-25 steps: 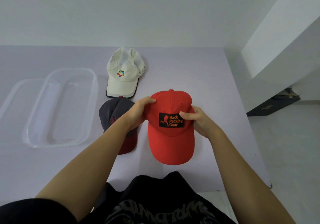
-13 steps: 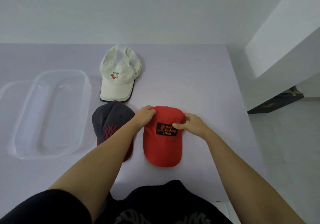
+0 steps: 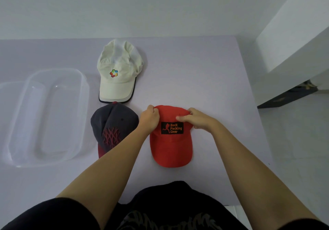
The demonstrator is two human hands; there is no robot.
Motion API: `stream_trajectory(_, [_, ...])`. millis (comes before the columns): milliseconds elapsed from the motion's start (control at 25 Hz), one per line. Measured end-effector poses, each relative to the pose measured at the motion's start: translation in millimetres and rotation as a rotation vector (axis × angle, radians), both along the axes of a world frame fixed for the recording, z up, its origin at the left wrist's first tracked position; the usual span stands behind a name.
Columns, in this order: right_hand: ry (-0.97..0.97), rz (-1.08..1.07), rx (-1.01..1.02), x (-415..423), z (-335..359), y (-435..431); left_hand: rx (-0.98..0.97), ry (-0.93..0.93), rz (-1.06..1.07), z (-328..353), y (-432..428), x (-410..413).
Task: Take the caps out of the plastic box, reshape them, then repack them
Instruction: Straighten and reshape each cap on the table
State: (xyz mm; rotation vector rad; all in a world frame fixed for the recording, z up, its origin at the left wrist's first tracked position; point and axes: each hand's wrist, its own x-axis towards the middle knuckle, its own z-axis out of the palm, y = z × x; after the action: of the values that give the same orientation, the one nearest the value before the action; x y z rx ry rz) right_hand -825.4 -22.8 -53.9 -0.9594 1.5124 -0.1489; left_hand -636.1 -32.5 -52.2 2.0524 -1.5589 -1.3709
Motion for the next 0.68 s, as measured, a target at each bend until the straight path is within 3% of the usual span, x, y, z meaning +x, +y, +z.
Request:
stream_trajectory(160, [0.035,-0.02,-0.074,7.2,1.1,-1.9,-0.083,0.012,-0.047,-2.4,-7.8,-2.4])
stream_trajectory(320, [0.367,0.084,-0.213,9.5,-7.6,-0.6,-0.016,-0.045,-0.136,-7.4,-7.3,1.9])
stream_trajectory(680, [0.012,-0.193,-0.152,30.0,-10.1,-1.7,-0.008,-0.114,-0.096,-4.9,-13.6,-0.7])
